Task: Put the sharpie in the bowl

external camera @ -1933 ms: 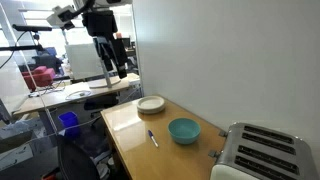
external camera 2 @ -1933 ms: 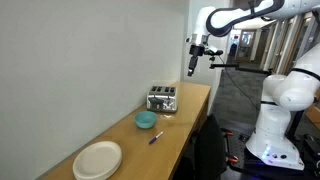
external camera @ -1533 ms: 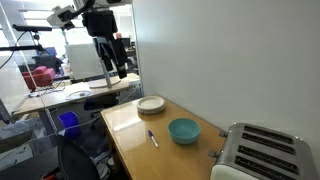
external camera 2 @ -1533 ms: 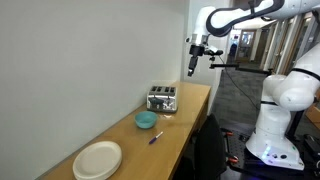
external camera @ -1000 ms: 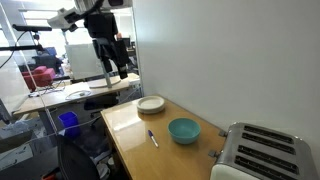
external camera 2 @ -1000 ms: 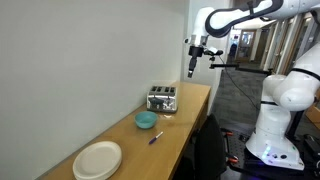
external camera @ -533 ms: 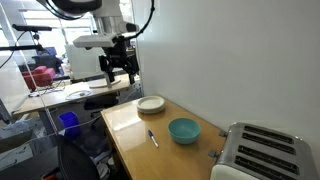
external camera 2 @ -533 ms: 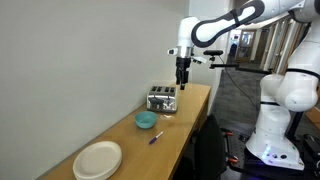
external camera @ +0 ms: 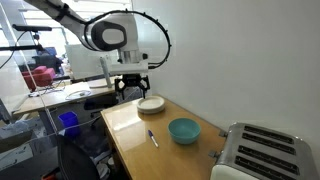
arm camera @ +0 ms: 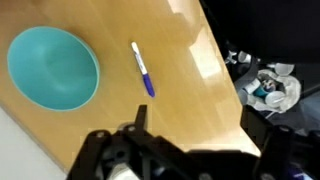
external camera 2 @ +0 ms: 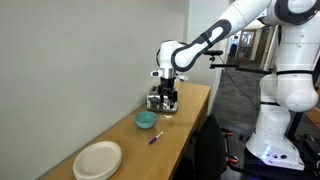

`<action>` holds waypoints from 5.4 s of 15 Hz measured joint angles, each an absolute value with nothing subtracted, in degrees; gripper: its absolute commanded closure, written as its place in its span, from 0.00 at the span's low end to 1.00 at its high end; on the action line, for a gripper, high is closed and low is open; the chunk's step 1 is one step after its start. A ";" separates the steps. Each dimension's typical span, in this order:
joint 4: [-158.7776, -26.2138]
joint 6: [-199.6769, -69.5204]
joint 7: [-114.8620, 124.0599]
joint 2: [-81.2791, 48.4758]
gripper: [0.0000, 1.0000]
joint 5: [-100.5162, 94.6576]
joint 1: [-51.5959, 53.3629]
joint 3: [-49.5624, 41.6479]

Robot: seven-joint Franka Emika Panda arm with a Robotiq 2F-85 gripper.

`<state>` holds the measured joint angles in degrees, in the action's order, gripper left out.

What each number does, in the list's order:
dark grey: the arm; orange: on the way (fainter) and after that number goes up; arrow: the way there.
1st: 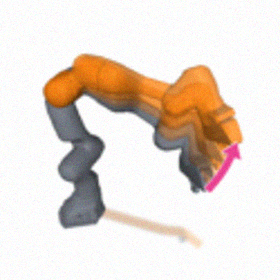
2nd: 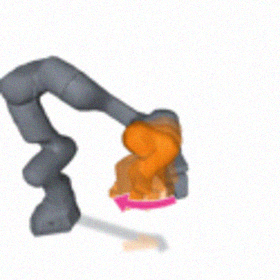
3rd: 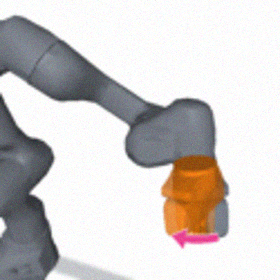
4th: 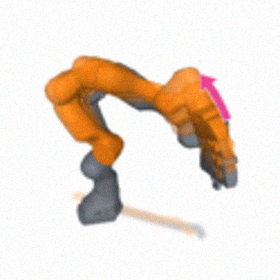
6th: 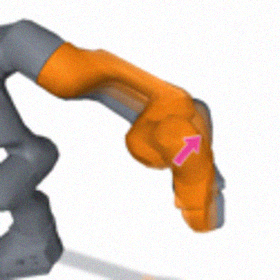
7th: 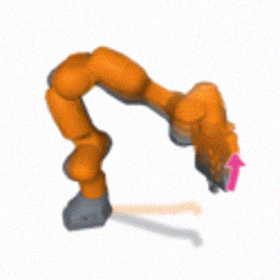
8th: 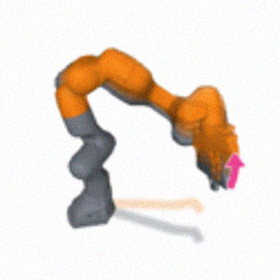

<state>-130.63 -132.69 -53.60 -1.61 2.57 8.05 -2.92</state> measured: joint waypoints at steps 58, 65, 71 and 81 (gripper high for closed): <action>-105.34 -145.18 -58.09 -45.19 0.95 -6.69 -0.32 7.59; -105.10 -136.38 -47.80 -40.94 0.95 -20.21 4.66 5.11; -100.12 -126.07 -47.28 -39.05 0.95 -30.44 5.88 4.07; -82.65 -116.93 -47.10 -49.90 0.95 -38.89 6.83 1.28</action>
